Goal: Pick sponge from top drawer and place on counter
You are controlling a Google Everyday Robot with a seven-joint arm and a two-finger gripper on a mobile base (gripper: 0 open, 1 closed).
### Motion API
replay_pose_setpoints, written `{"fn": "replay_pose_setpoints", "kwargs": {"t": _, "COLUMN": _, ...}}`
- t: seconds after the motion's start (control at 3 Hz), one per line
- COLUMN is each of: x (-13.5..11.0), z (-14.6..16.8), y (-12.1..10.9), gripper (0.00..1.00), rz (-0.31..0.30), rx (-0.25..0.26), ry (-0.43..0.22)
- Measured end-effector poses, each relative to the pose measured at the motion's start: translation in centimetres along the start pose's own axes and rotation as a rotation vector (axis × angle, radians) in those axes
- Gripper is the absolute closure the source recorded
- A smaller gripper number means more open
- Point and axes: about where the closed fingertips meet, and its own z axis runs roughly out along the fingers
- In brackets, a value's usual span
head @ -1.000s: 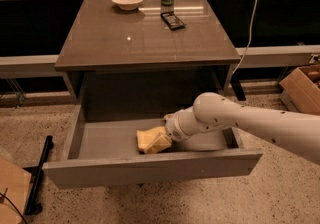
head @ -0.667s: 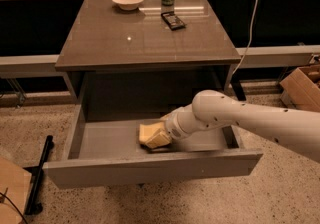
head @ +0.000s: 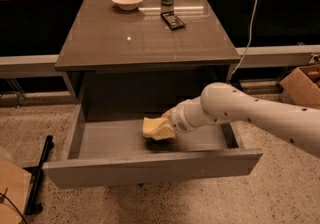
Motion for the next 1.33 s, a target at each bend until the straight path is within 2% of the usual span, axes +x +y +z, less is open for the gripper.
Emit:
{"fn": "replay_pose_setpoints", "kwargs": {"t": 0.33, "x": -0.7, "z": -3.5, "y": -0.8, "gripper": 1.00, "rz": 0.018, "rx": -0.035, "ry": -0.087}}
{"fn": "replay_pose_setpoints", "kwargs": {"t": 0.67, "x": -0.6, "z": -9.1, "y": -2.2, "gripper": 1.00, "rz": -0.018, "rx": -0.042, "ry": -0.123}}
{"fn": "replay_pose_setpoints", "kwargs": {"t": 1.0, "x": -1.1, "z": -14.8, "y": -4.7, "gripper": 1.00, "rz": -0.062, "rx": -0.007, "ry": -0.075}}
{"fn": "replay_pose_setpoints", "kwargs": {"t": 1.33, "x": -1.5, "z": -19.3, "y": -9.3, "gripper": 1.00, "rz": -0.092, "rx": 0.051, "ry": 0.025}}
